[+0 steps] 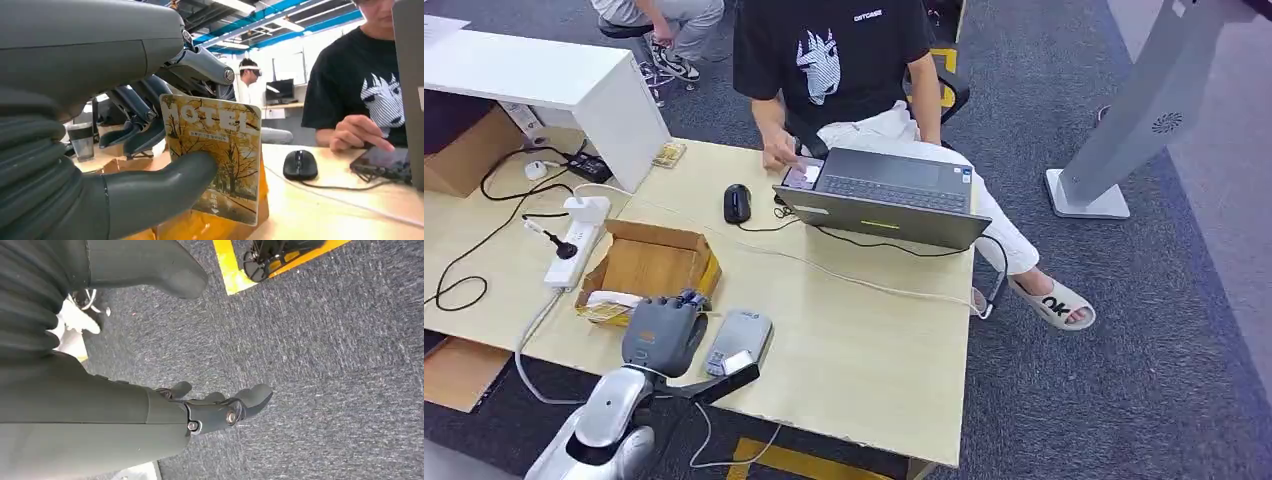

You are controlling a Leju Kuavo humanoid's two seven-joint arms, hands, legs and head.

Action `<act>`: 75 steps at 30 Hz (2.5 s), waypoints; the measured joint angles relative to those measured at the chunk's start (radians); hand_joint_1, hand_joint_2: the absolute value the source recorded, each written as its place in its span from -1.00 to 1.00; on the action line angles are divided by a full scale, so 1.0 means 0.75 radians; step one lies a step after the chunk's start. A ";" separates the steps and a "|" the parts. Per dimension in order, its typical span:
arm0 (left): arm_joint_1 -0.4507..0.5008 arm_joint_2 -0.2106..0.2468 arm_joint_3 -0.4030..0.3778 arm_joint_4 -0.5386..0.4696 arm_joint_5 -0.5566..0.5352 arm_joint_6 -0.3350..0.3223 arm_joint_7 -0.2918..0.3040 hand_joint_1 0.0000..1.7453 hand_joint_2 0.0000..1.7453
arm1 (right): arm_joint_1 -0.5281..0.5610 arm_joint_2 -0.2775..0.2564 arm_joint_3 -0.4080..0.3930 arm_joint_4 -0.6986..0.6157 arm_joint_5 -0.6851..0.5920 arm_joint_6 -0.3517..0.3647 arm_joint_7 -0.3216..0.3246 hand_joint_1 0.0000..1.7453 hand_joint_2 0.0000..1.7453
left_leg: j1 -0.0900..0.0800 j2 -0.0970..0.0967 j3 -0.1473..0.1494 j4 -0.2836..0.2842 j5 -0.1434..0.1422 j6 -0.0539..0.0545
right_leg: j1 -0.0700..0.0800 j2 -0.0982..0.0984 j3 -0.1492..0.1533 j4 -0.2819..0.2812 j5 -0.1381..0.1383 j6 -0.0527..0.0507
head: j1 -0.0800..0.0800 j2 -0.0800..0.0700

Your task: Pass the card to the sensor for recognition and then transmit it.

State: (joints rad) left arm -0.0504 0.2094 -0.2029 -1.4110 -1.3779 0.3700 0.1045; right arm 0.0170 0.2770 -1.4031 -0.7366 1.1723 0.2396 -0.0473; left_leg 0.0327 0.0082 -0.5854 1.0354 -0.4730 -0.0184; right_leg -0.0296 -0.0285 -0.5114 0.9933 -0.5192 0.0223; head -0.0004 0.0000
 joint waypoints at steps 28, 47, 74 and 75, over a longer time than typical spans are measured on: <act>-0.060 -0.117 -0.182 0.269 0.008 0.121 -0.094 1.00 1.00 | -0.023 -0.019 0.001 0.125 0.026 -0.074 -0.043 -1.00 1.00 | 0.000 0.000 0.000 0.000 0.000 0.000 | 0.000 0.000 0.000 0.000 0.000 0.000 | 0.000 0.000; -0.082 0.018 -0.218 0.250 0.024 0.018 -0.144 1.00 1.00 | -0.036 -0.025 0.001 0.156 0.026 -0.064 -0.045 -1.00 1.00 | 0.000 0.000 0.001 0.000 0.001 -0.001 | 0.000 0.001 0.001 0.001 0.000 0.000 | 0.000 0.000; -0.441 0.263 0.182 -0.176 0.243 0.011 -0.132 1.00 1.00 | -0.041 -0.031 0.002 0.191 0.030 -0.136 -0.064 -1.00 1.00 | 0.001 0.000 0.000 0.000 0.003 -0.001 | 0.001 0.000 -0.001 0.002 0.001 0.000 | 0.000 0.000; -0.456 0.279 0.188 -0.176 0.216 0.006 -0.121 1.00 1.00 | -0.041 -0.031 0.002 0.192 0.036 -0.136 -0.059 -1.00 1.00 | 0.001 0.000 -0.001 0.000 0.003 -0.001 | 0.001 0.000 -0.002 0.002 0.001 0.000 | 0.000 0.000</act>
State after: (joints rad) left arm -0.3921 0.4190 -0.0622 -1.5427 -1.2157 0.3746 0.0140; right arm -0.0133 0.2537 -1.4019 -0.5928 1.1989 0.1373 -0.0916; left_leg 0.0334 0.0081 -0.5858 1.0352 -0.4709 -0.0191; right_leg -0.0289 -0.0283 -0.5128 0.9949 -0.5186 0.0220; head -0.0004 0.0000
